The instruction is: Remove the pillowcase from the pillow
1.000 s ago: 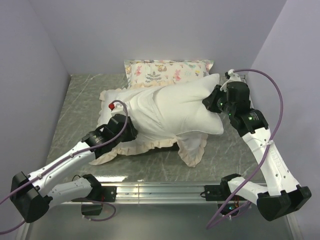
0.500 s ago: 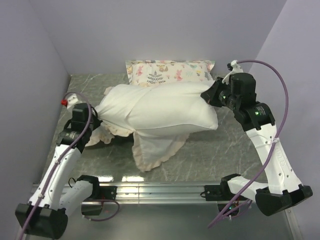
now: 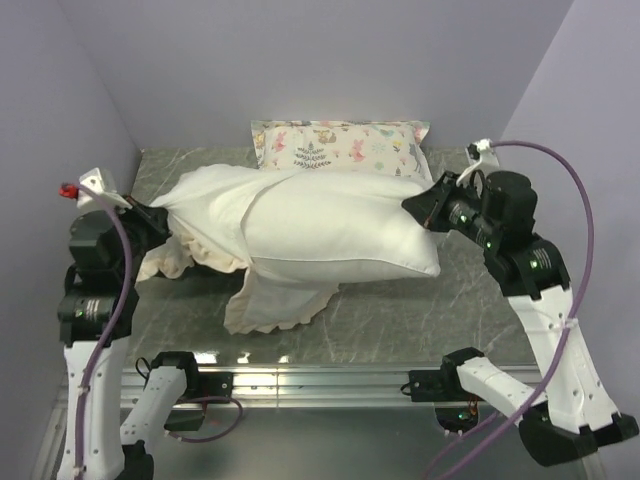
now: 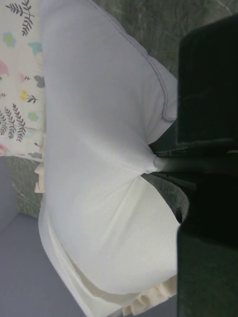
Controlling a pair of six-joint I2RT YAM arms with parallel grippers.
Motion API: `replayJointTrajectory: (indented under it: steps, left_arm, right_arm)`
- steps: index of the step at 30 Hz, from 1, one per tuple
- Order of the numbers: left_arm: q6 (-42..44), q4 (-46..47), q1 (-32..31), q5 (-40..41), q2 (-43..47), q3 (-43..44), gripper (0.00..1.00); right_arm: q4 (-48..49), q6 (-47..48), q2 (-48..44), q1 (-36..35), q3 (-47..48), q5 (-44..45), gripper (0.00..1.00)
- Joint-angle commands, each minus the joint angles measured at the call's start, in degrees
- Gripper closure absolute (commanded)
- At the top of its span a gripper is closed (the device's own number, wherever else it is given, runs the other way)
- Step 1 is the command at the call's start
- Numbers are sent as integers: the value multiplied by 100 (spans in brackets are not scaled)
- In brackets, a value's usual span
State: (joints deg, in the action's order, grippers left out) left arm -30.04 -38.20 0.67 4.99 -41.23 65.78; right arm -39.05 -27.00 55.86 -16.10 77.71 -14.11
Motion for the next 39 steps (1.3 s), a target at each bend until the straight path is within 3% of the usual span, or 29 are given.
replayJointTrajectory:
  steps: [1,5,9,12,17,22,25,28,31,32,35,39]
  left_arm:
    - [534,331,179,-372,72,803,99]
    - [683,-134,180,-1631,-244,1410,99]
    - [728,-320,180,-2072,-140,1833,100]
    - [570,-250,180,-2126,-148,1904,100]
    - [192,-40,179,-2107,-1096,1659,100]
    - [-308,883,179,-1617,-2615,885,99]
    - [-379,884,171,-1564,-3828,1401,99]
    - [-380,823,171,-1345,-4751,2084,99]
    - [-248,445,162,-1116,-5552,2974,99]
    - [-230,384,171,-958,-5884,3176,100]
    - [-125,111,162,-773,-6361,3853,96]
    - [-81,58,162,-754,-7064,4311,92]
  right_arm:
    - [1004,143,-479,-51,-386,294,100]
    - [960,125,-514,-428,-818,627,100]
    - [890,99,-699,-1288,-1056,1041,100]
    - [960,125,-646,-1396,-1153,1199,100]
    - [1362,222,494,-1379,-1083,762,100]
    - [1672,240,2594,-1115,-566,-167,100]
    - [1752,178,3623,-887,126,-645,100]
    - [1497,213,4310,-799,970,-602,89]
    - [1452,187,4592,-649,1499,-672,66]
    - [1522,161,4618,-597,1597,-716,53]
    - [1768,108,4549,-526,1852,-839,36]
    - [2164,12,4137,-491,1984,-401,22]
